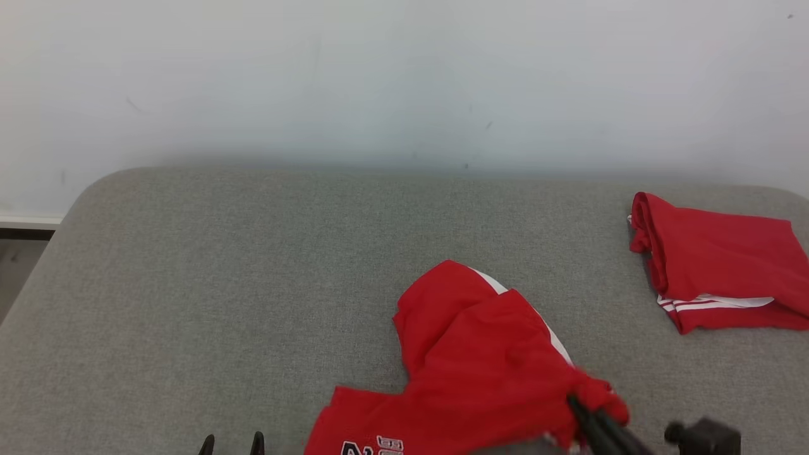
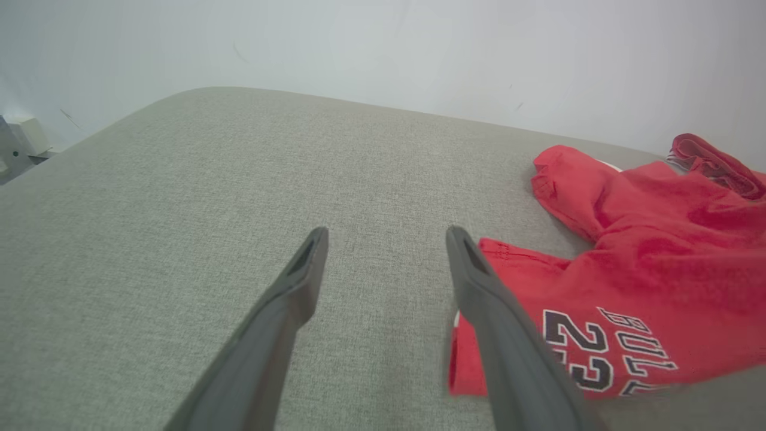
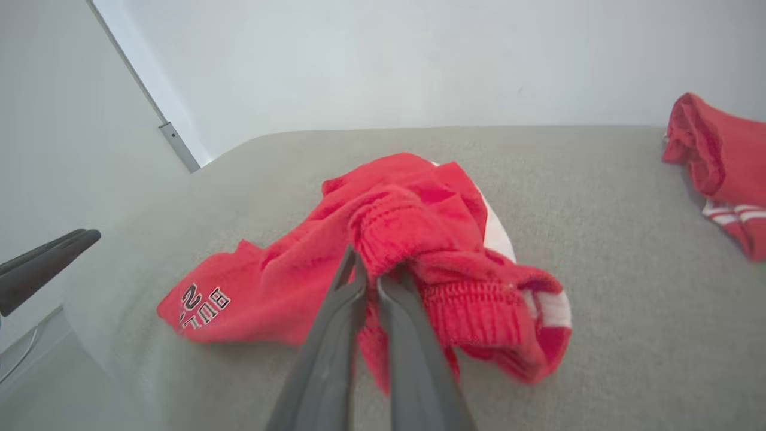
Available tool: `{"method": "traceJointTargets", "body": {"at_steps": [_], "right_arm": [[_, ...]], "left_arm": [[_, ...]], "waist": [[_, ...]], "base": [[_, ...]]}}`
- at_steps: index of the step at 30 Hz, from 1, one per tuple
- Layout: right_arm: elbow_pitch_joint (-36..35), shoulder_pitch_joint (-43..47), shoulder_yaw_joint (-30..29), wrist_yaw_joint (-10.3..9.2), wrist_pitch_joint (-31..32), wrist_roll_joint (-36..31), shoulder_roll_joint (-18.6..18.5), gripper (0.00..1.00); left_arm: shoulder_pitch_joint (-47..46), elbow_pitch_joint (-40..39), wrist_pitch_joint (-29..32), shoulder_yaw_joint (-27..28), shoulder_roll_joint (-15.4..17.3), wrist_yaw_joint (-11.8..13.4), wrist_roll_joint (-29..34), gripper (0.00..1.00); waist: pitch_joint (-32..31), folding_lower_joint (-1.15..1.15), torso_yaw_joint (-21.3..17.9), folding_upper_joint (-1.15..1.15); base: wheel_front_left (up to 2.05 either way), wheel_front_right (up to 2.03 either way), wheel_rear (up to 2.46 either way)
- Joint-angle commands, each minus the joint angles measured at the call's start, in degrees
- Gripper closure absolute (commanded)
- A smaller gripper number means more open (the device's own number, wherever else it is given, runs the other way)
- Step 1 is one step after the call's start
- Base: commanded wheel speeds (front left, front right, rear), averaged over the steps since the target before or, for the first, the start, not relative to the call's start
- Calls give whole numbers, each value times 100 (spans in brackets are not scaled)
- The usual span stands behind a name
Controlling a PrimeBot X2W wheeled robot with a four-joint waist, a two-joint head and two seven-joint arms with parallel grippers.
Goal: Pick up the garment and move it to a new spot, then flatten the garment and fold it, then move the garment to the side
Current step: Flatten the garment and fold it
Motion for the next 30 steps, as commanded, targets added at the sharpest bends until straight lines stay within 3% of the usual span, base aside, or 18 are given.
{"method": "traceJointTargets", "body": {"at_steps": [1,7,14,15,20,24,25,26,27,30], "right_arm": [[84,-328,-47,-11,25,-7,73,100],[1295,-1688,213,-11,144,-196,305,100],[3698,-3314,140,-11,29,338,757,100],[3698,-3314,140,-11,29,338,757,100],[5304,-4100,-184,-11,-201,638,931,100],[6160,-4503,-262,-11,-394,661,1062,100],[6295,-4584,-251,-11,-451,628,1062,72],[6392,-4658,-226,-11,-493,595,1083,13],[6440,-4696,-227,-11,-547,590,1092,0],[6439,-4698,-117,-11,-638,532,1108,0]], "left_arm": [[-70,23,-14,7,-6,13,-49,0],[-225,125,-14,-123,-8,13,-42,0],[-455,241,-14,-365,-4,13,-85,0],[-455,241,-14,-365,-4,13,-85,0],[-591,275,-14,-532,-4,13,-102,0],[-684,292,-14,-650,-4,13,-137,0],[-708,297,-14,-672,-4,13,-141,0],[-714,302,-14,-691,-4,13,-147,0],[-707,311,-14,-703,-4,13,-158,0],[-695,325,-14,-693,-4,13,-187,0]], "waist": [[18,0,1,0],[89,0,155,0],[209,0,487,0],[209,0,487,0],[335,0,690,0],[442,0,782,0],[463,0,794,0],[473,0,800,0],[479,0,801,0],[438,0,755,0]], "base": [[0,0,0],[0,0,0],[0,0,0],[0,0,0],[0,0,0],[0,0,0],[0,0,0],[0,0,0],[0,0,0],[0,0,0]]}}
